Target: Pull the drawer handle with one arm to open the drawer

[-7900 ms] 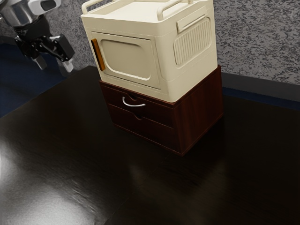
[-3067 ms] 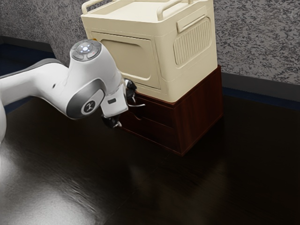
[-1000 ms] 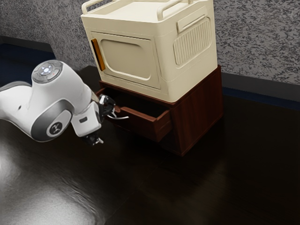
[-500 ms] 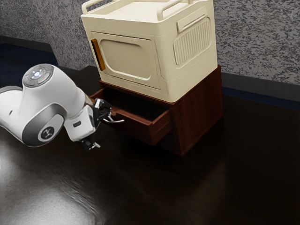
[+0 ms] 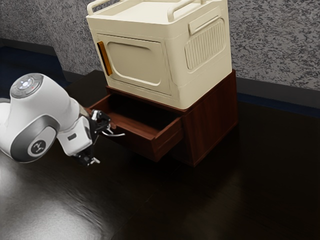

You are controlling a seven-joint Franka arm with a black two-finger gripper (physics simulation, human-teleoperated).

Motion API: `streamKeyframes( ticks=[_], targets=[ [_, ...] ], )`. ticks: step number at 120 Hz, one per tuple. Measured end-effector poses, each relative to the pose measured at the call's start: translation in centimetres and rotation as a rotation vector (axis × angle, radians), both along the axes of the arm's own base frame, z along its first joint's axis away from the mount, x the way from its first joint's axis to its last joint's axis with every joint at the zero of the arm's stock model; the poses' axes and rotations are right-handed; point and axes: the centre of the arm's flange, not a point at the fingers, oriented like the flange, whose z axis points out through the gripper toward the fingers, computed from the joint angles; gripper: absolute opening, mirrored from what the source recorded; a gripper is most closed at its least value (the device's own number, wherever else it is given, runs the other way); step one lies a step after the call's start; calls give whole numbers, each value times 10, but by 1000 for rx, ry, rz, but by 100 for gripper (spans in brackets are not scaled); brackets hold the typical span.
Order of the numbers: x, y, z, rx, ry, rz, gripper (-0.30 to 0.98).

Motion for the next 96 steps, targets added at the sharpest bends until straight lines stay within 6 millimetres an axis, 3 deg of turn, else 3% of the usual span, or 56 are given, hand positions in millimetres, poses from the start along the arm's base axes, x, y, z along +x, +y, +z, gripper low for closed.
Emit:
streamKeyframes(
  ticks=[96],
  targets=[
    [-37,7,3,-17,30,21,70]
  ],
)
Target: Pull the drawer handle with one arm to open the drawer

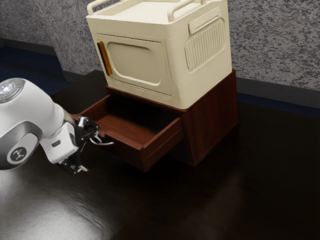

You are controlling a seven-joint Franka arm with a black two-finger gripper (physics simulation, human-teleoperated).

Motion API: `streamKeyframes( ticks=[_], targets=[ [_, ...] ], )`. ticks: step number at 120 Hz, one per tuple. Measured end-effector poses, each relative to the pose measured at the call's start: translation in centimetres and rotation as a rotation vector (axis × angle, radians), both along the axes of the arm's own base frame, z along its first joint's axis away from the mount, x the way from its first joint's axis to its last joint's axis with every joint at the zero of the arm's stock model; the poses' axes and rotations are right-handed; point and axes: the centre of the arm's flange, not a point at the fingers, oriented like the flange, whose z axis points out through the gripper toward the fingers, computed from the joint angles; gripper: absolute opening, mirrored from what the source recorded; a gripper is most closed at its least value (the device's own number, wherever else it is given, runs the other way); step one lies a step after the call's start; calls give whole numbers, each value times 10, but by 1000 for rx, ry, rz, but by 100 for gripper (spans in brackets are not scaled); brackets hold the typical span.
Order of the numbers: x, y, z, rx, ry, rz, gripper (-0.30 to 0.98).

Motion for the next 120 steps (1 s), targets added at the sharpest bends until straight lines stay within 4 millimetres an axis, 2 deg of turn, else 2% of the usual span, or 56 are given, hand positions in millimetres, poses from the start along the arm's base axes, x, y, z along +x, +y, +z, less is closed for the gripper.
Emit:
streamKeyframes(
  ticks=[59,120],
  targets=[
    [-20,0,3,-11,12,15,61],
    [-29,4,20,-10,-12,36,66]
  ],
)
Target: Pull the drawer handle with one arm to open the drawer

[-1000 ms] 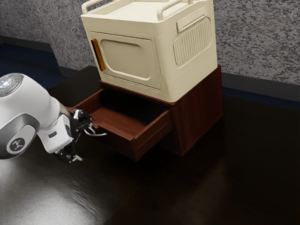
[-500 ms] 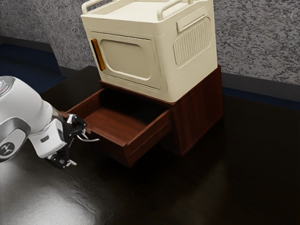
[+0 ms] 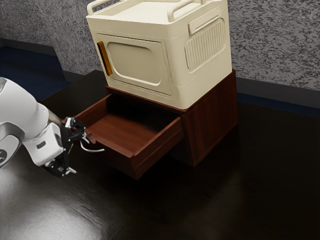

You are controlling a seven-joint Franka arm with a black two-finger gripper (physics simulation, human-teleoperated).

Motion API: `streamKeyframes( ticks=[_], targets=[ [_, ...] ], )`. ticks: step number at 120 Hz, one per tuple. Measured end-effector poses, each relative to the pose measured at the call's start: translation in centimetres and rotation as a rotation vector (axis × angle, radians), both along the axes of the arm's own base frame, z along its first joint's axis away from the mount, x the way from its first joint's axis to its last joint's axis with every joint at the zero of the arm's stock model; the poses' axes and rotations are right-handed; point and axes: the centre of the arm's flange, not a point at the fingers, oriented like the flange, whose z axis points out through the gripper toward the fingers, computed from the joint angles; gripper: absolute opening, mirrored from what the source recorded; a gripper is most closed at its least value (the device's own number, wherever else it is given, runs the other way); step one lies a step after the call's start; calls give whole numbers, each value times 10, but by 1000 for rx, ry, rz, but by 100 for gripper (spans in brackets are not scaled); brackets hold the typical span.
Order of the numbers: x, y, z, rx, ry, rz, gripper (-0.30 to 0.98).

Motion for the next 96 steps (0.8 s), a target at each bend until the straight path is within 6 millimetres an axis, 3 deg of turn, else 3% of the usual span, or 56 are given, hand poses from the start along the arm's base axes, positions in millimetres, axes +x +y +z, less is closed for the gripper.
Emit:
streamKeyframes(
  ticks=[42,64,96],
  targets=[
    [5,-1,27,8,-21,17,68],
    [11,-21,83,22,-72,12,68],
    [26,-46,133,-30,3,107,69]
  ],
)
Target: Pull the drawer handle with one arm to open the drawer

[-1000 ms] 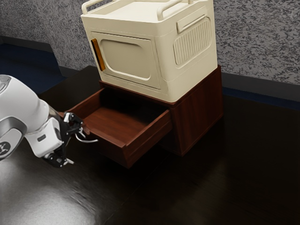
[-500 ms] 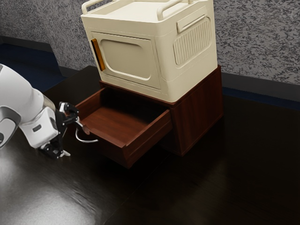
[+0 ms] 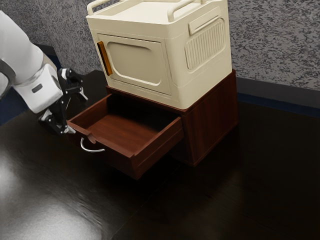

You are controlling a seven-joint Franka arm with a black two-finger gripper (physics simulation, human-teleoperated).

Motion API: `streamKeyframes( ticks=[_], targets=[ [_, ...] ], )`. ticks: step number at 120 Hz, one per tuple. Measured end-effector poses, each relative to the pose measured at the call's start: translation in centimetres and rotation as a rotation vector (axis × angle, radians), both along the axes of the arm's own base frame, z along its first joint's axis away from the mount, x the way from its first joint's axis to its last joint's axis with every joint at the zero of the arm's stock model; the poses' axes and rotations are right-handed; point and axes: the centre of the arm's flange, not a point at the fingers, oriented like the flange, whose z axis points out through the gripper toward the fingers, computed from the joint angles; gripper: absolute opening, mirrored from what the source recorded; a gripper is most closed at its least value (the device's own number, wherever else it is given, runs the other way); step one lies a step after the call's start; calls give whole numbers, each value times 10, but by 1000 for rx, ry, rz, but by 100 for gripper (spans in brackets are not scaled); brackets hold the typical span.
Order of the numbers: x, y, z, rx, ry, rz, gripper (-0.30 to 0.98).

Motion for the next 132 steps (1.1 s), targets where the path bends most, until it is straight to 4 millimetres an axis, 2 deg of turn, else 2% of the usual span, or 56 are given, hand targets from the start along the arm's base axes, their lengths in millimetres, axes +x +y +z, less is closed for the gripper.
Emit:
streamKeyframes(
  ticks=[8,16,29,40,54,84,100,109,132],
  targets=[
    [1,-8,5,-19,34,33,69],
    [5,-26,19,-25,62,58,69],
    [-1,-53,29,-19,113,125,69],
    [-1,-73,46,-12,137,213,69],
    [0,-81,43,-25,190,342,69],
    [-8,-86,52,-67,214,575,69],
    [7,-90,46,-79,236,662,69],
    [14,-95,51,-89,235,700,69],
    [20,-103,56,-132,241,786,69]
  ],
)
